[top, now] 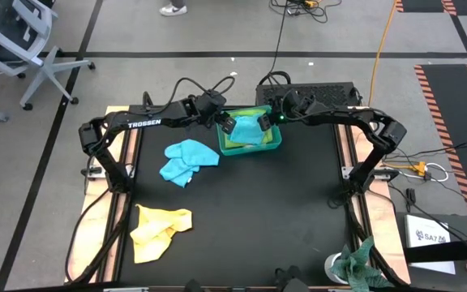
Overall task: Fold microfiber towels
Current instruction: Put the blue microfiber towel into the blue bin
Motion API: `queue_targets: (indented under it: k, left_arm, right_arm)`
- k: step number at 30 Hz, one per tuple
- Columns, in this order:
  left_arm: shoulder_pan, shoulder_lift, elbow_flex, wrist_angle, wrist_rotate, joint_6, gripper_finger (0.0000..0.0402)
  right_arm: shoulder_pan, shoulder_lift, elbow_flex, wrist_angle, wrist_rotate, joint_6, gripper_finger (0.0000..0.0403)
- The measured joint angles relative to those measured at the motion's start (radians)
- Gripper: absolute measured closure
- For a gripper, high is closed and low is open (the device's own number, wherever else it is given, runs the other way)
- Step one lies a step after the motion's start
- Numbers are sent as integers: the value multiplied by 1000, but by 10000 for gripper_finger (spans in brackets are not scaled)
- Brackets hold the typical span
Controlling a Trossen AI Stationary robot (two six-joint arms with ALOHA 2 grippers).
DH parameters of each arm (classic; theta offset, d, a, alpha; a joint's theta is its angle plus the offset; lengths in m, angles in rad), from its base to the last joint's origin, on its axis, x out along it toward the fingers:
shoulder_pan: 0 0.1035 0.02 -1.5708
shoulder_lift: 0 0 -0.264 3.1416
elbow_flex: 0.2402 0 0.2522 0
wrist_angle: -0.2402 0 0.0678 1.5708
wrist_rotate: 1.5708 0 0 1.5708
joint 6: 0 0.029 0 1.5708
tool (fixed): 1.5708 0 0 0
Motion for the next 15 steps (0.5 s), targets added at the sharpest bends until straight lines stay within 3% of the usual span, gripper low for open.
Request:
queue_targets:
  k: [5,15]
  left_arm:
    - [-2,0,0,0,0,-5,217]
    - [-1,0,0,0,-3,-5,217]
  right_arm:
    - [12,0,0,42,-39,-87,393]
    - [105,-7,0,91,-57,-374,400]
